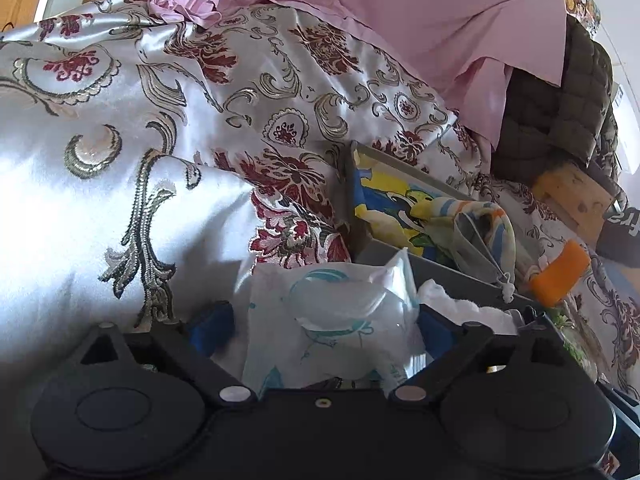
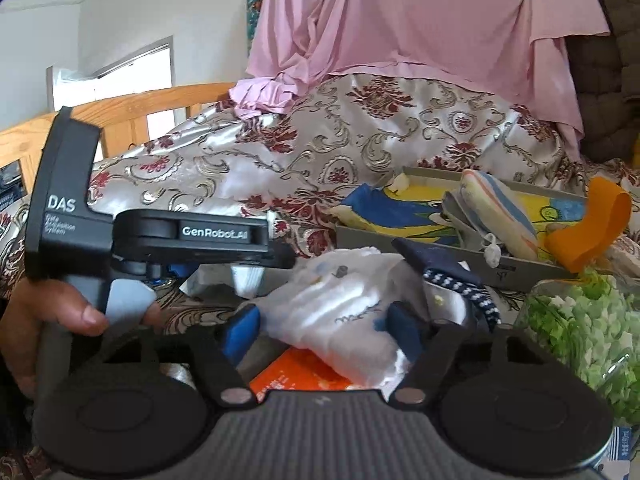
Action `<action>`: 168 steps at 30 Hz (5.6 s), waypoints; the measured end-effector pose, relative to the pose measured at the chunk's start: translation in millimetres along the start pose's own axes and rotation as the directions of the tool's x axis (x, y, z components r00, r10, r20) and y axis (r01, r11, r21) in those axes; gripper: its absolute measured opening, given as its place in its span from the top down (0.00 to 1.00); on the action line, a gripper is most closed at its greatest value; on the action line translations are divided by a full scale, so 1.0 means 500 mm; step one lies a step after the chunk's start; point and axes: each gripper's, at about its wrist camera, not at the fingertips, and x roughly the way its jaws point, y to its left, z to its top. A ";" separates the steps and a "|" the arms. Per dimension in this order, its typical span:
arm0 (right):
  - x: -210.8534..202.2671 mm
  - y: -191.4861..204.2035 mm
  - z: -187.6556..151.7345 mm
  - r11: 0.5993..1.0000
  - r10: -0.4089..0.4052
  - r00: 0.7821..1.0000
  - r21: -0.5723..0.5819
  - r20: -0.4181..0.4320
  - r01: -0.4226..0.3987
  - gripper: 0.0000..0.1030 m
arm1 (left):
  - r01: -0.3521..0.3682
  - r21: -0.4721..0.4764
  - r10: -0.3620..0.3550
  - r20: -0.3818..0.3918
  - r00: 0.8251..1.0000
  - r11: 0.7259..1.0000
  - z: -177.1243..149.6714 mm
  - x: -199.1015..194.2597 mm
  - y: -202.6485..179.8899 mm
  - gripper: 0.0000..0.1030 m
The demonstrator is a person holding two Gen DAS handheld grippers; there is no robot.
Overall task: Organize soft objects
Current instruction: 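Grasp the white-blue plastic packet with the left gripper while the right gripper grasps the white cloth, then carry the plastic packet and white cloth to the cartoon tray and lower them, then open both grippers to release the packet and white cloth into the tray, then pull both open grippers back from the tray toward the remaining pile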
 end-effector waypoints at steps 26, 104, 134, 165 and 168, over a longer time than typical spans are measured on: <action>-0.009 0.049 -0.015 0.987 -0.055 0.997 -0.145 0.054 0.062 0.77 | 0.022 -0.019 -0.019 0.112 0.993 1.000 -0.025 -0.019 0.006 0.41; 0.035 -0.289 0.126 0.936 -0.288 0.938 -0.150 0.193 0.318 0.43 | -0.159 0.094 0.163 -0.036 0.986 0.983 0.141 0.237 -0.291 0.25; -0.171 -0.248 0.140 0.914 -0.378 0.884 -0.044 0.274 0.404 0.01 | -0.216 0.201 0.200 0.100 0.975 0.956 0.117 -0.014 -0.352 0.01; -0.418 -0.122 -0.065 0.923 -0.369 0.902 0.203 0.226 0.327 0.00 | -0.164 0.301 0.120 0.160 0.980 0.939 -0.174 -0.357 -0.297 0.01; -0.416 -0.113 -0.078 0.918 -0.374 0.908 0.217 0.188 0.333 0.00 | -0.179 0.292 0.141 0.146 0.979 0.939 -0.186 -0.363 -0.282 0.01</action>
